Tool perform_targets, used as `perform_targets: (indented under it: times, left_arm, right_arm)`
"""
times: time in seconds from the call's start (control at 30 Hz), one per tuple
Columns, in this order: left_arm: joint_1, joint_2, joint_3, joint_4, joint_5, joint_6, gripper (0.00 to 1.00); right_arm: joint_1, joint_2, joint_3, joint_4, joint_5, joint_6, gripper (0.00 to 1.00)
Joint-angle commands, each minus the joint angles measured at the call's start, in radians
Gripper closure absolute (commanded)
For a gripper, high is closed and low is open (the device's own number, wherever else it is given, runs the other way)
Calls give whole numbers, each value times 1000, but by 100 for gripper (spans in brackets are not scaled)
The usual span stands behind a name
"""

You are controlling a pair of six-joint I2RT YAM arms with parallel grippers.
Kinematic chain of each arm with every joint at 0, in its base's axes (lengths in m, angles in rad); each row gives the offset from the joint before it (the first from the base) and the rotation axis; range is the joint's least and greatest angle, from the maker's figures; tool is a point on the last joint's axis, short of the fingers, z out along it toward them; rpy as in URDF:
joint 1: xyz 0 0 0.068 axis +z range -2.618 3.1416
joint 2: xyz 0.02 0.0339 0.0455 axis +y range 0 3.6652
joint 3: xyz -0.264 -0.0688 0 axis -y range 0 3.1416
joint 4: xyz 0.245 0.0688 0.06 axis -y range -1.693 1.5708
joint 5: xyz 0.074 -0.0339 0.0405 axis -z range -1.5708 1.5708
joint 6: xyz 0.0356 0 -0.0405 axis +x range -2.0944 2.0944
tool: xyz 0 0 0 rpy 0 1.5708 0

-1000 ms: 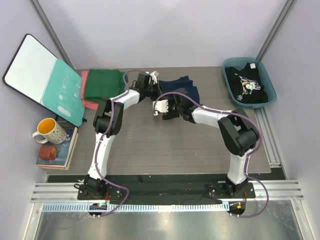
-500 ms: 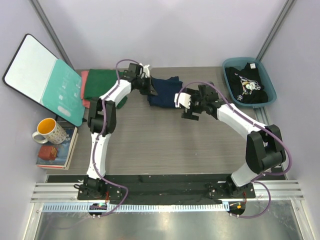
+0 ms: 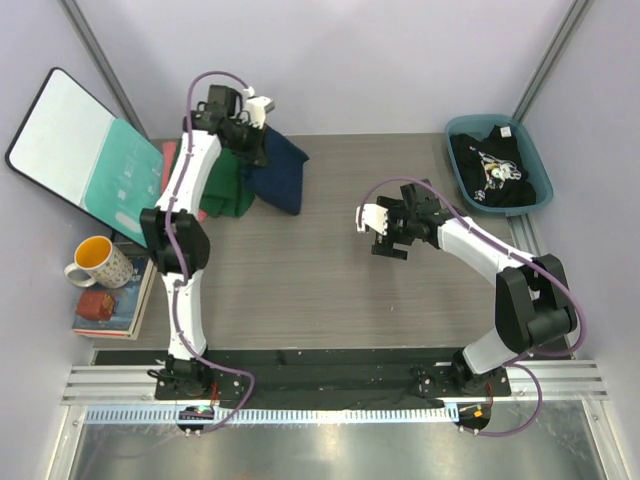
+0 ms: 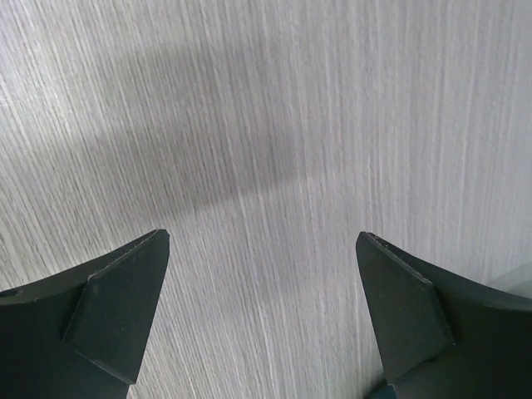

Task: Fold and stack the t-shirts
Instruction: Put the neatly folded tshirt into the corner of the board with the left arm

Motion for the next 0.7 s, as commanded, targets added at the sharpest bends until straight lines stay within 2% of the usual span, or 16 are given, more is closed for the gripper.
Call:
perform_targets:
  times: [0.0,0.17,0.3,0.43,0.57,0.67]
  left_arm:
    - [77,-128,-61,-101,-45,157,100]
    - [207,-100,-42,-90,-51,197,100]
    - [284,-16,21,-96,12,263,100]
    - [288,87,187,-171,90,306,100]
    - [255,41,155,-130,118,341,100]
    - [244,1,75,-66,51,376,100]
  right_arm:
    - [-11,-55,3,33,2,-21,0]
    - [-13,-49,9,48,-9,-9,0]
    - [-13,-41,15,68,-18,5,0]
    - [-13,-29,29,71,-8,8,0]
    - [-13,-21,35,74,2,10,0]
    - [-13,-26,29,82,0,17,0]
